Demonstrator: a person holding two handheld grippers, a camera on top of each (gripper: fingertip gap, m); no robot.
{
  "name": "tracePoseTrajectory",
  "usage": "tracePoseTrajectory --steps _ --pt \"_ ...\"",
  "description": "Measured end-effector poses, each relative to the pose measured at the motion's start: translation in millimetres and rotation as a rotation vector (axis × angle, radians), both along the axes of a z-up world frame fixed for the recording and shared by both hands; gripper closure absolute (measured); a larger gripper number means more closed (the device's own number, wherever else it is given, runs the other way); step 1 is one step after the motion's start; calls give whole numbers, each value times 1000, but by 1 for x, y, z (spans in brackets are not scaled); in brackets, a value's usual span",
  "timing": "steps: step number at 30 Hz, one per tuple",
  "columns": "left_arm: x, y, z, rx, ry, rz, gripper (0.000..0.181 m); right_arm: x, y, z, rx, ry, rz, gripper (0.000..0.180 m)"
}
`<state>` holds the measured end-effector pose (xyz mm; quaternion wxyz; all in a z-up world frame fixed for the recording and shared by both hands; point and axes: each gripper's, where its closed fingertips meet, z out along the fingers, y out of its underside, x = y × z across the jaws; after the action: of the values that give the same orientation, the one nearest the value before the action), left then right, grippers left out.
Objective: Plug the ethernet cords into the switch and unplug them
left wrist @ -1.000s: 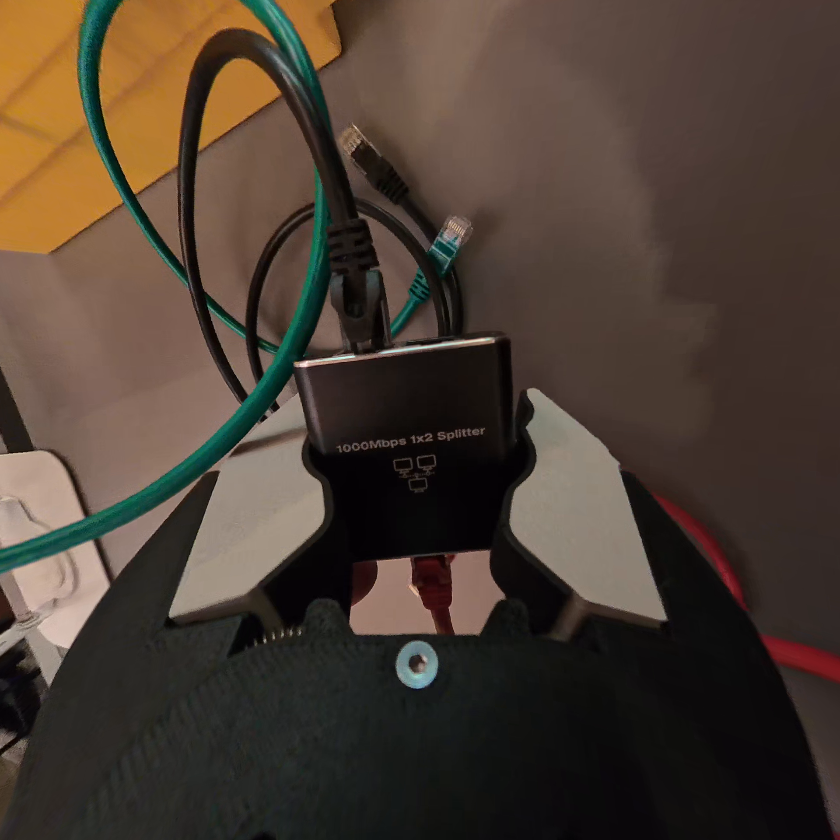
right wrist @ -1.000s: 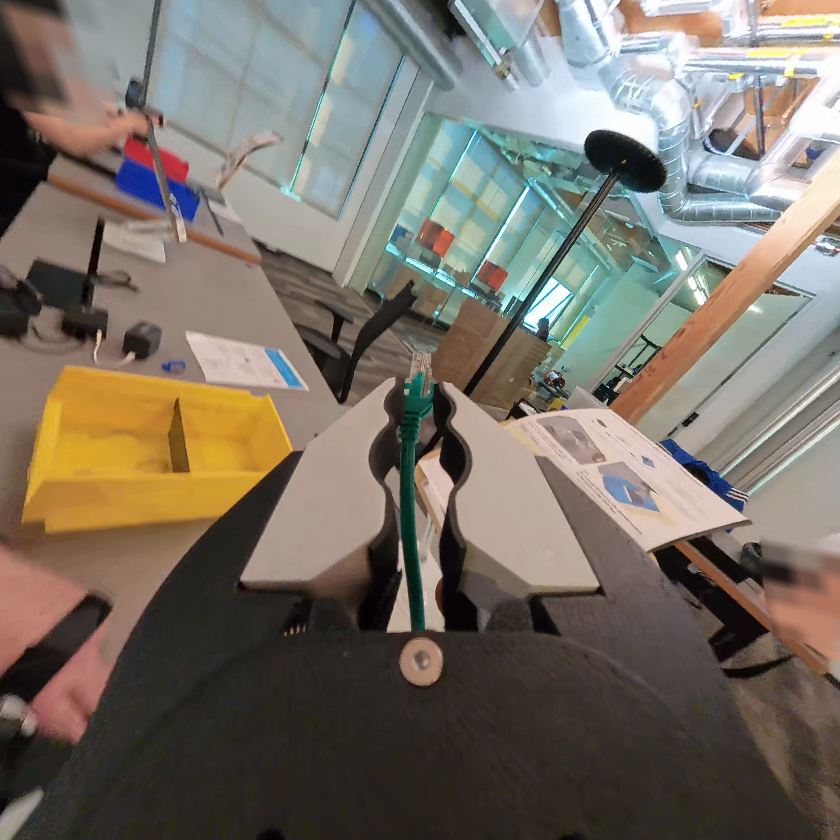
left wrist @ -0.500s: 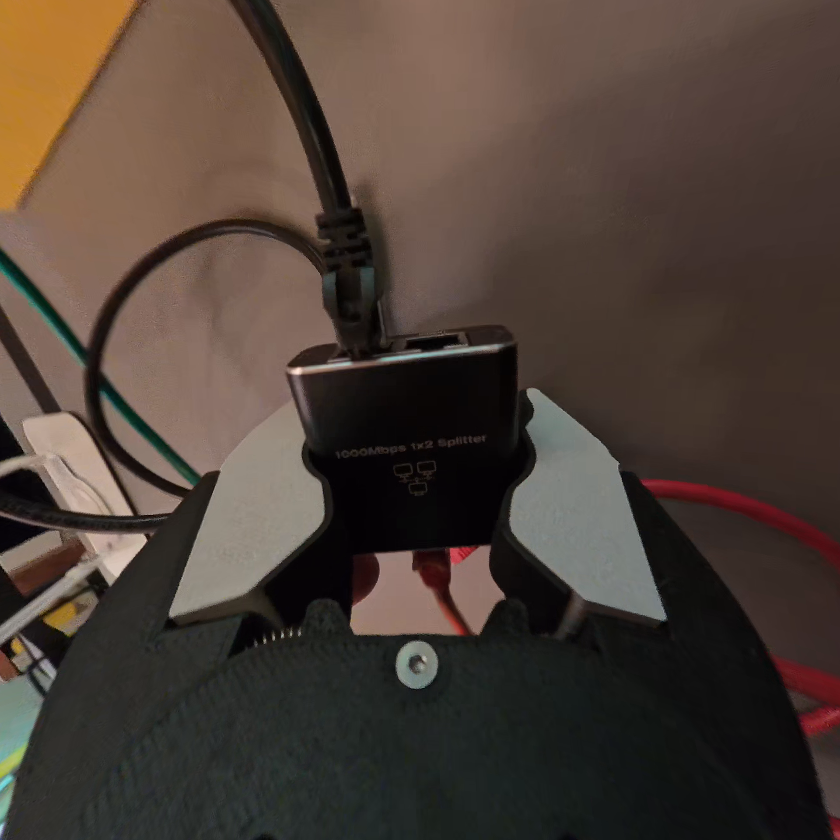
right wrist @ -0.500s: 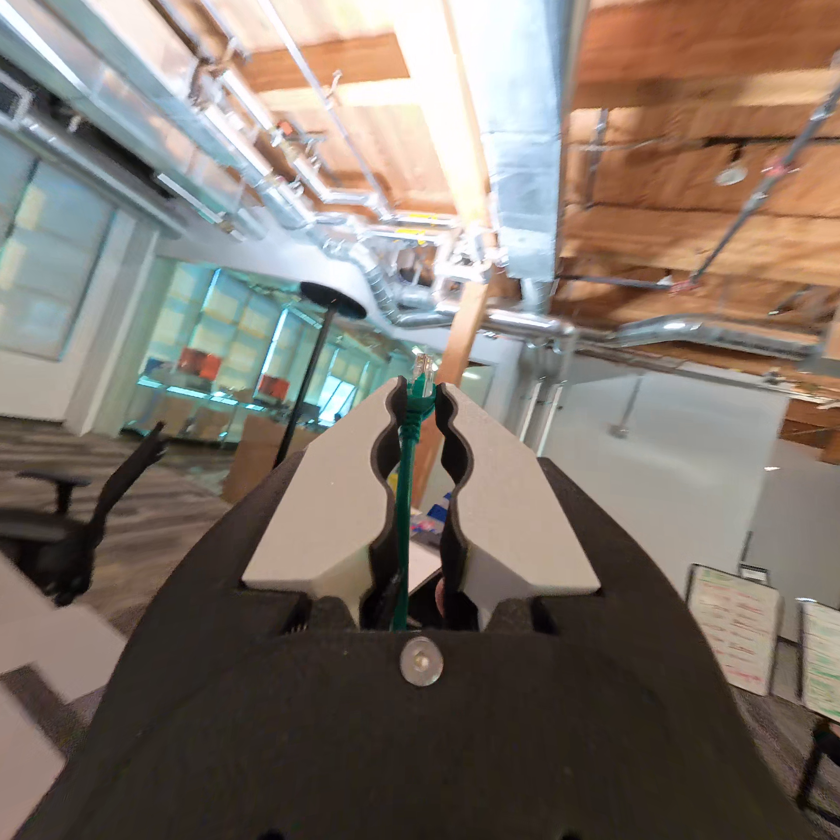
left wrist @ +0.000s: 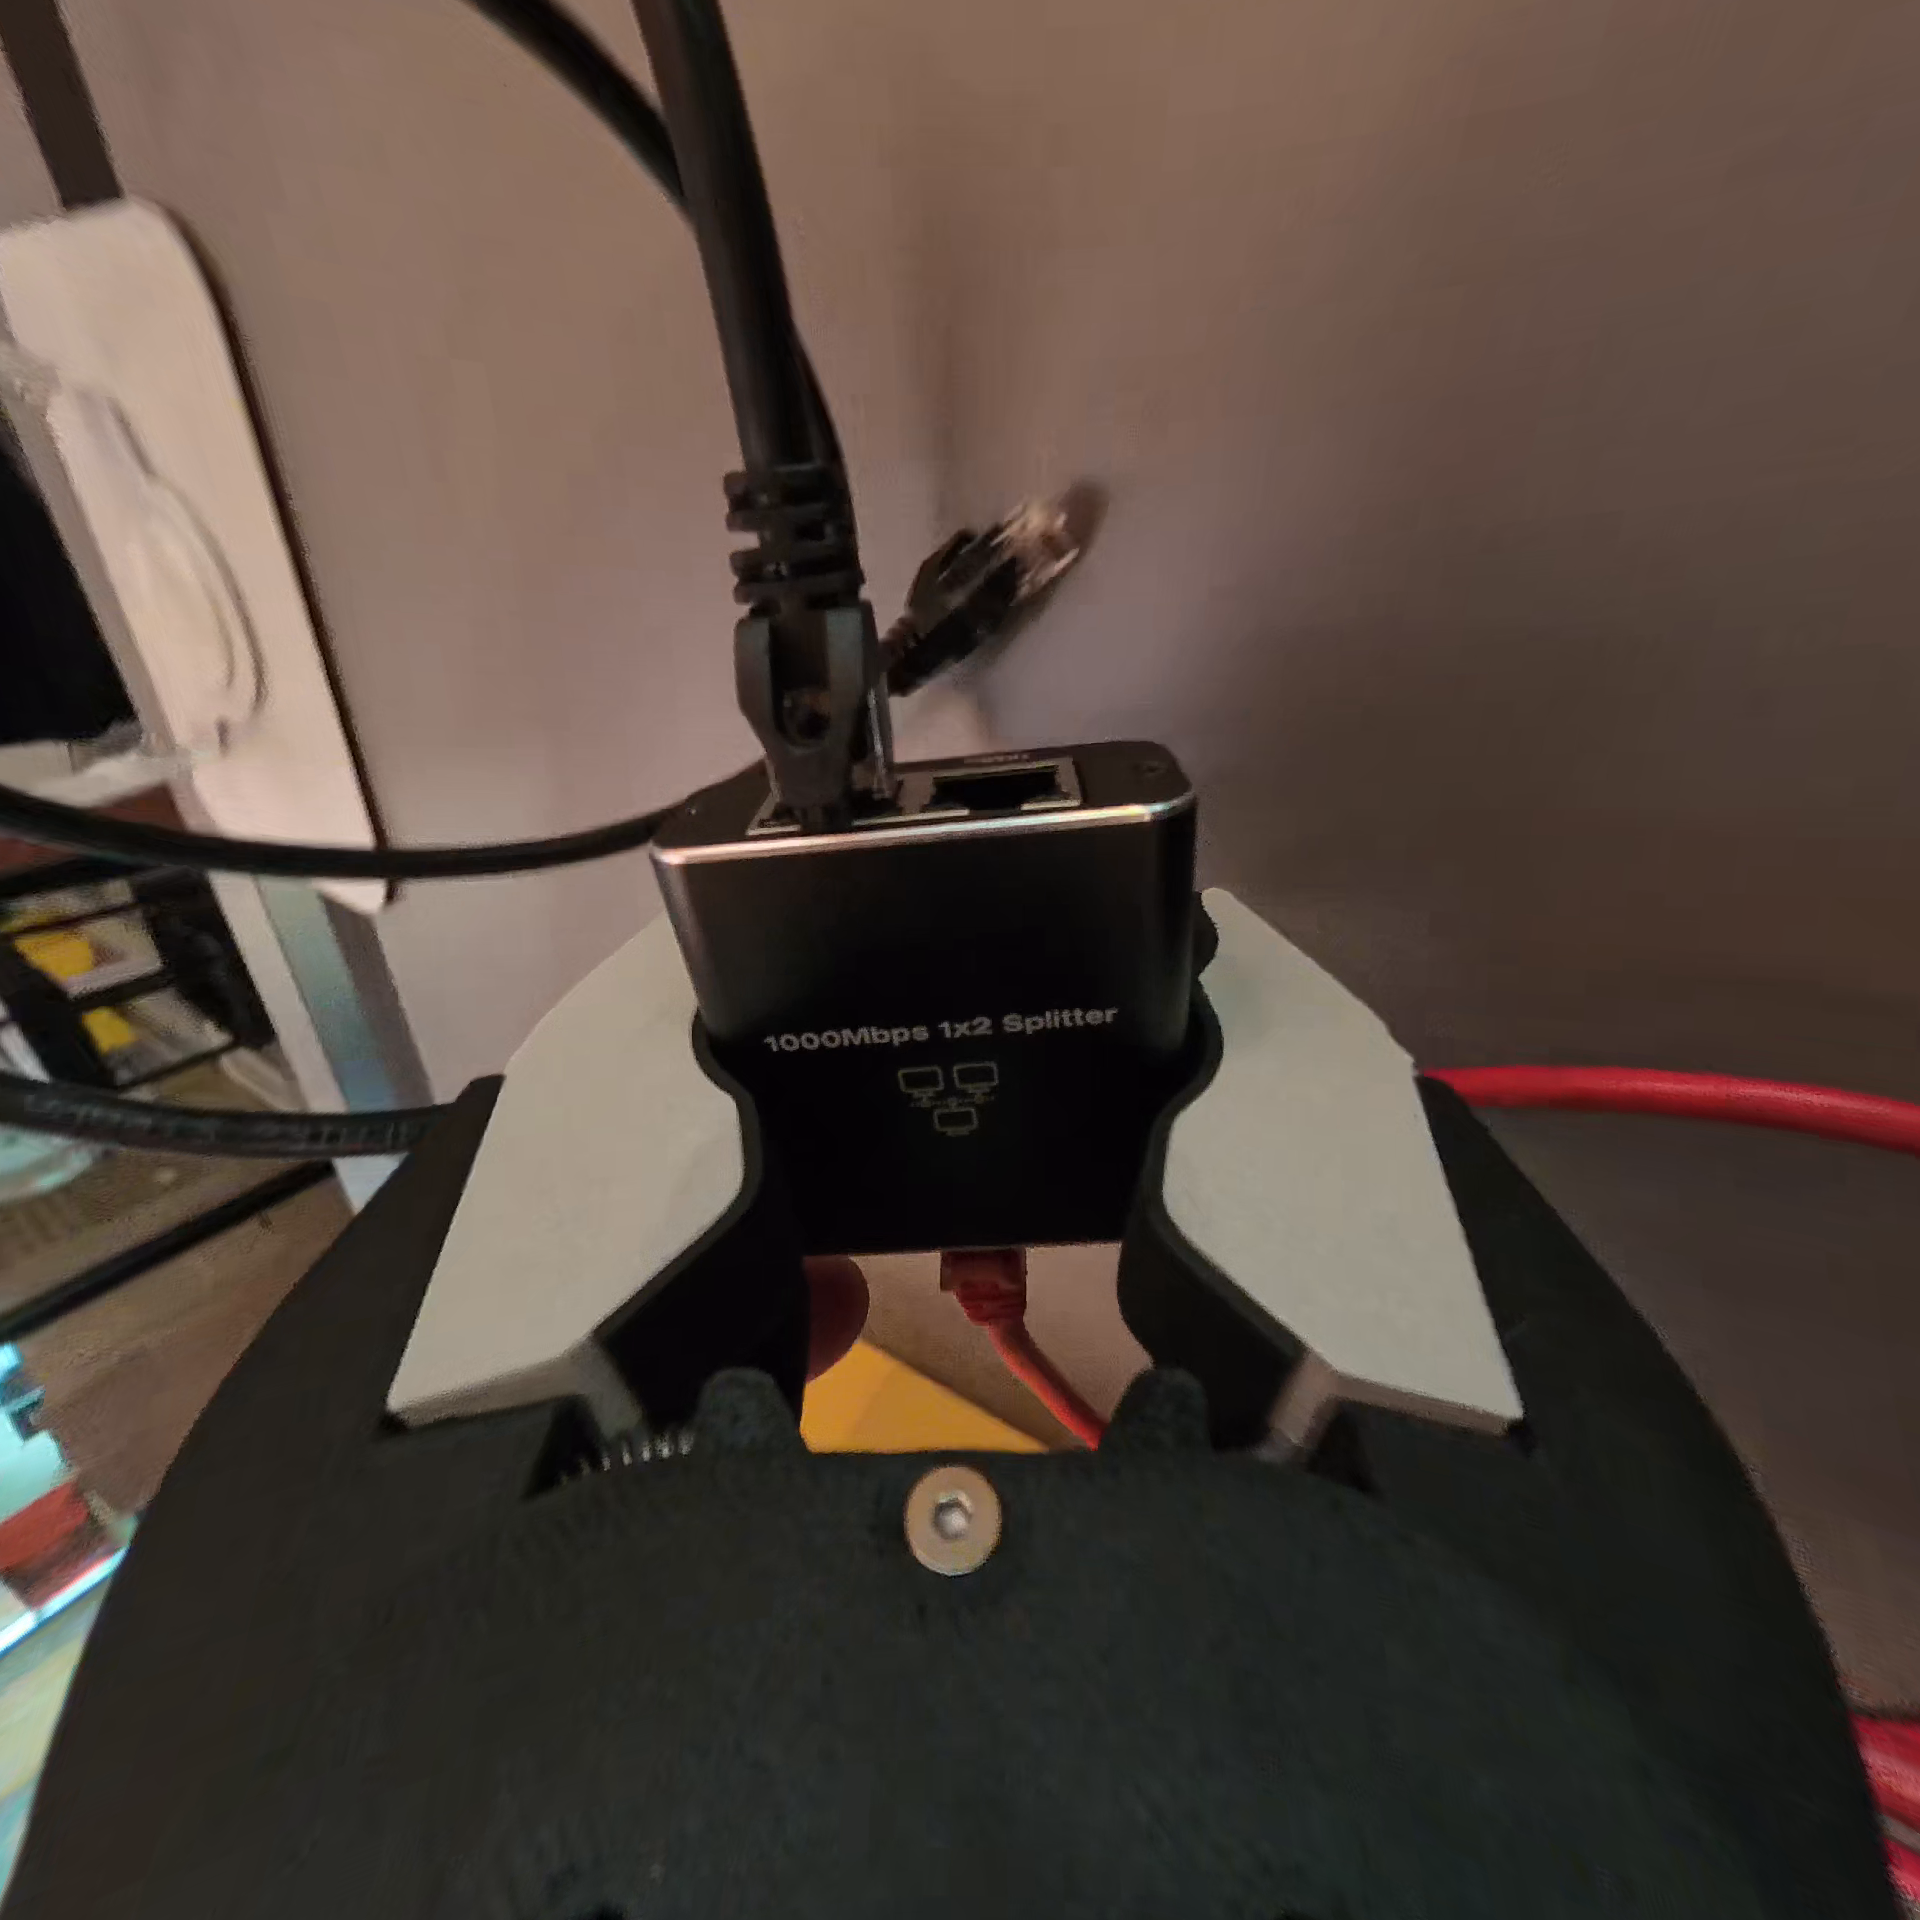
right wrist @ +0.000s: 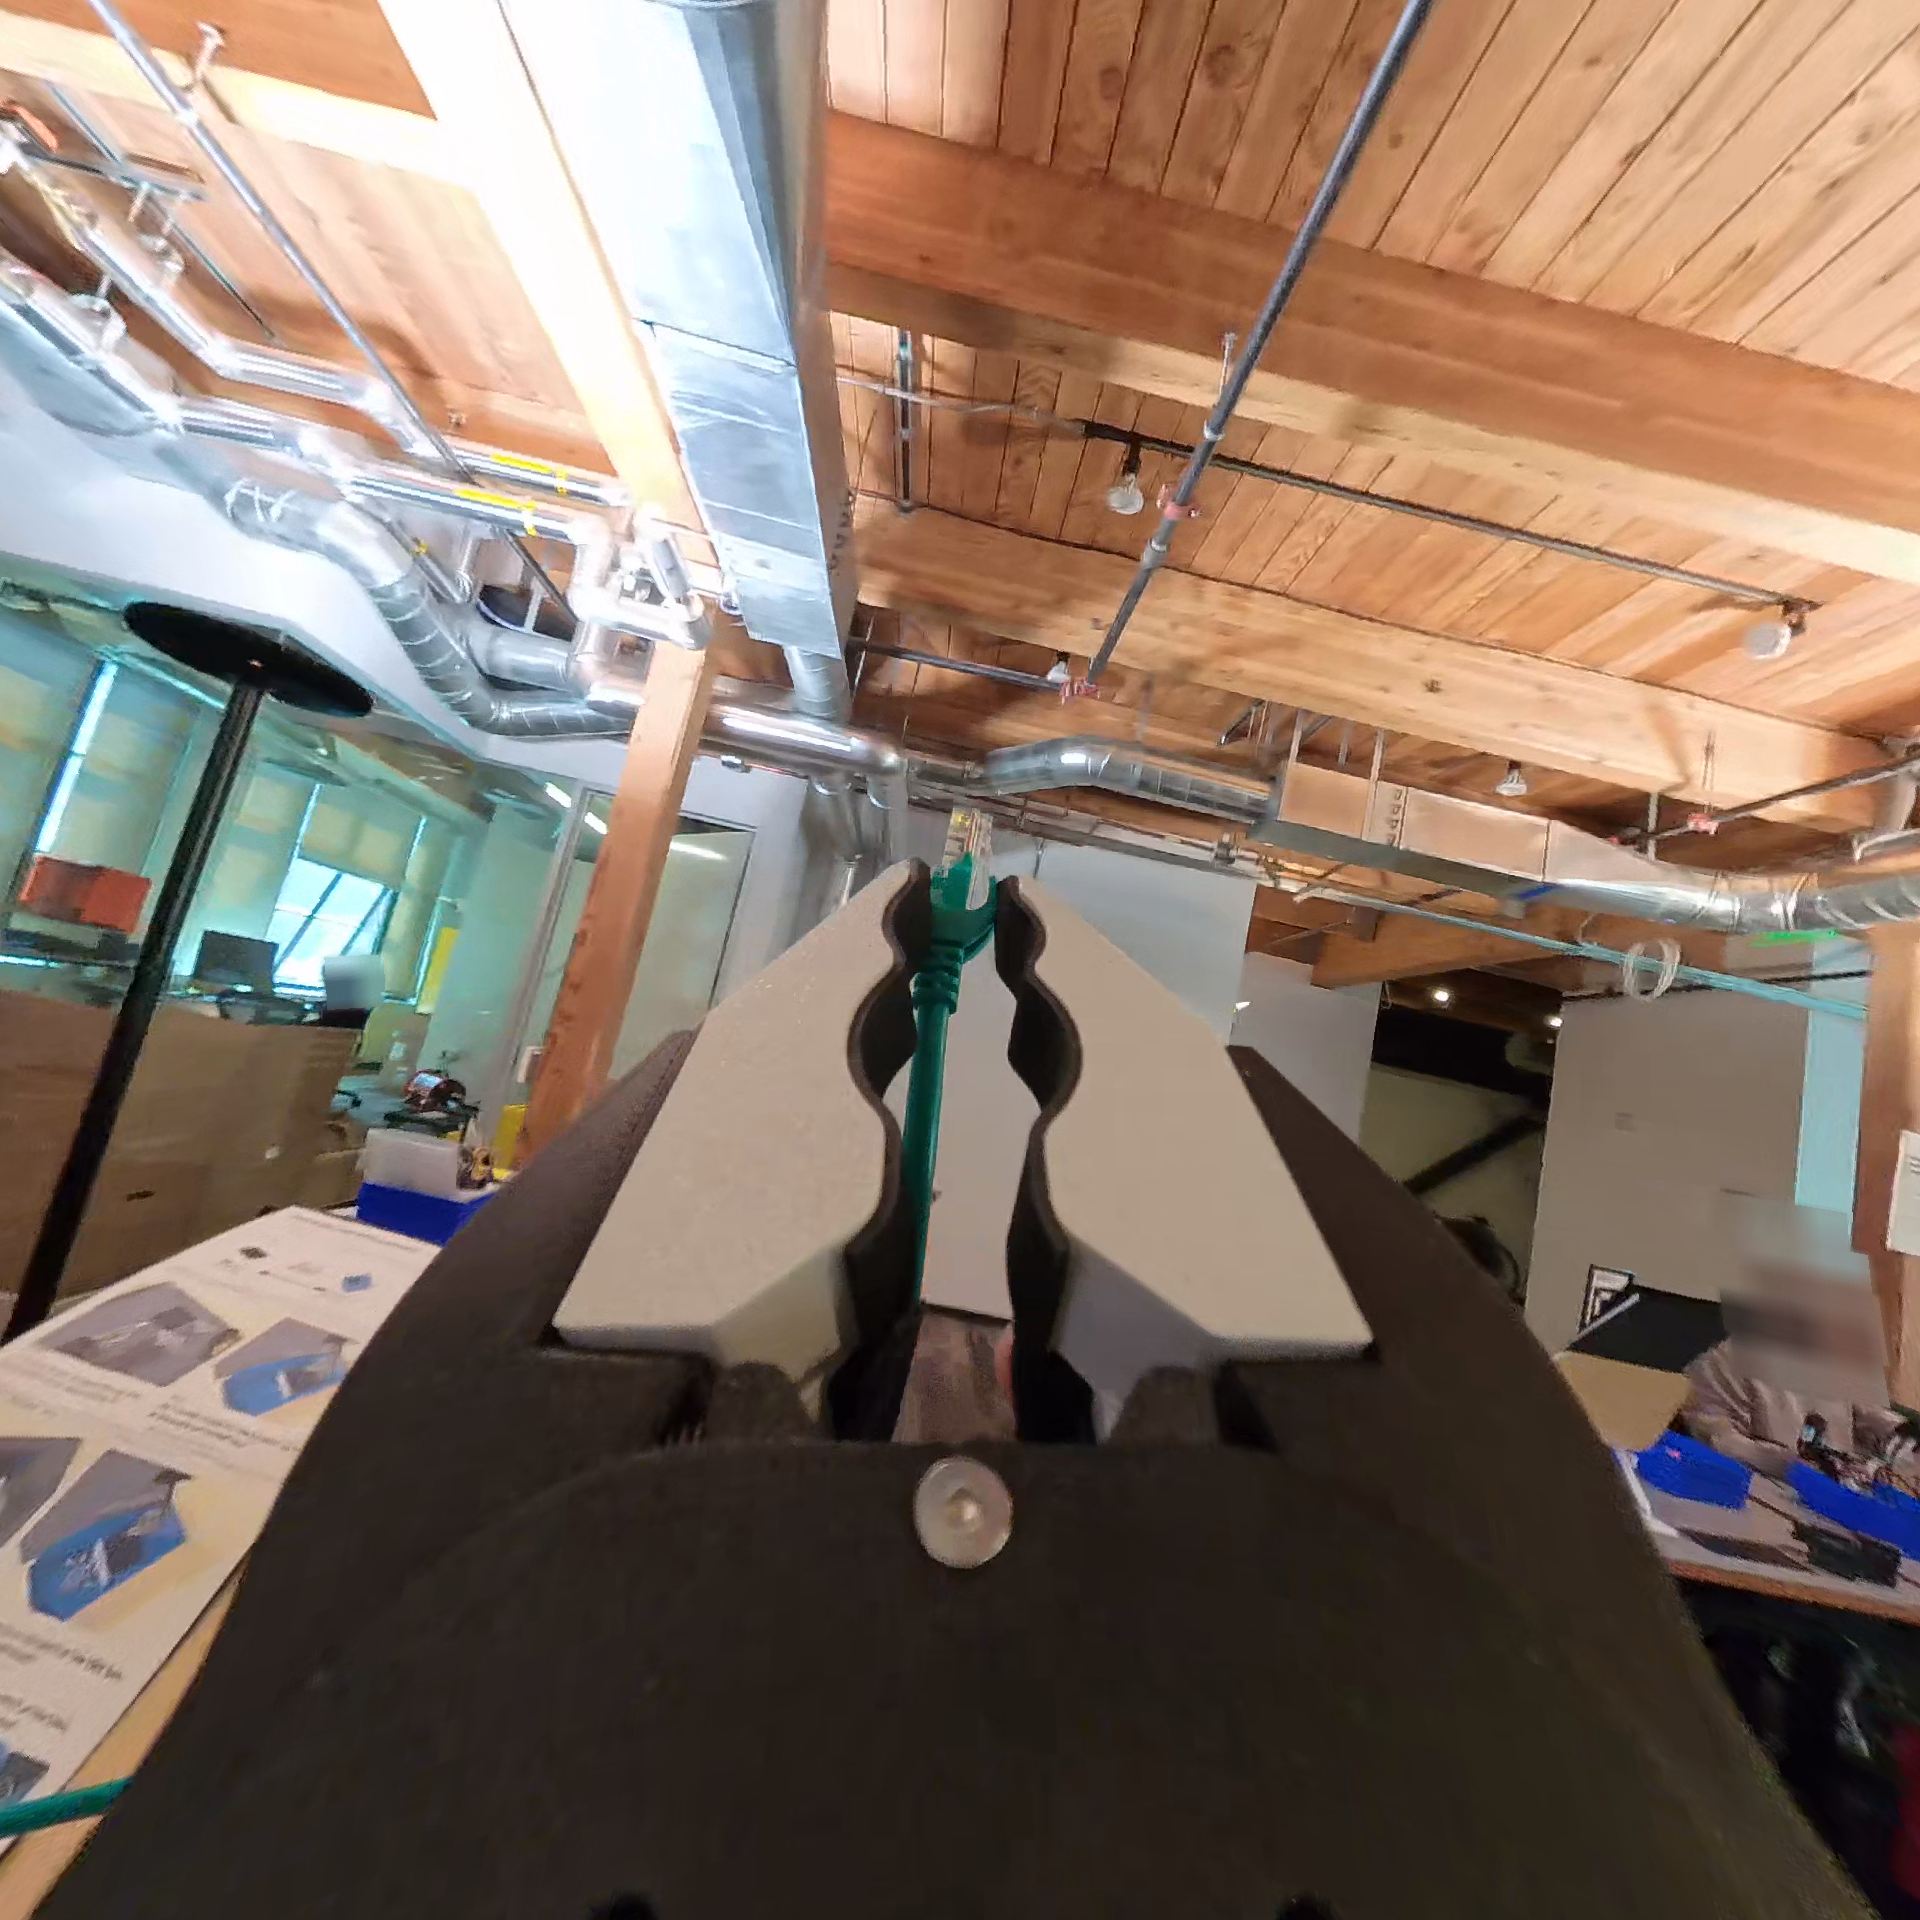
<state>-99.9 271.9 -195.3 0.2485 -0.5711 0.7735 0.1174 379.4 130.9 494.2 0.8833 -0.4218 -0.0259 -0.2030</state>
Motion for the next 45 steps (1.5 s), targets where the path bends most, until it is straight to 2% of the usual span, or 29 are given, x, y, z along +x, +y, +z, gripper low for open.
tracePoseTrajectory --steps 3,5,8,11,14,18,20,23,26,29,33,35,40,45 --pt "-2 7 11 -19 -82 28 102 12 1 -16 -68 -25 -49 169" --pt "4 3 20 -7 -96 13 102 -5 10 -33 -137 -91 -55 169" --pt "27 -3 41 6 -196 -25 102 -44 45 -67 -268 -179 2 169" --pt "52 -19 81 38 -312 -96 101 -93 88 -117 -420 -283 72 170" --pt "53 -12 101 137 -290 -109 103 -131 118 -160 -526 -378 102 170" --pt "43 -12 122 172 -341 -97 103 -133 142 -188 -608 -380 109 170" --pt "46 -24 118 124 -354 -123 103 -131 149 -195 -633 -390 91 171" --pt "45 -31 78 107 -212 -169 101 -129 152 -188 -623 -373 88 170" --pt "45 -31 47 109 -146 -182 103 -117 146 -159 -566 -341 63 170" --pt "42 -23 50 71 -247 -117 104 -92 132 -124 -499 -290 14 170" --pt "28 -13 54 159 -254 -144 103 -35 106 -83 -404 -166 -55 170" --pt "18 -15 43 178 -183 -163 103 -5 91 -69 -356 -115 -111 169" --pt "0 -13 4 154 -34 -166 103 38 57 -54 -298 -62 -208 170" --pt "-11 -5 -3 126 3 -124 103 65 24 -46 -281 -54 -295 170"
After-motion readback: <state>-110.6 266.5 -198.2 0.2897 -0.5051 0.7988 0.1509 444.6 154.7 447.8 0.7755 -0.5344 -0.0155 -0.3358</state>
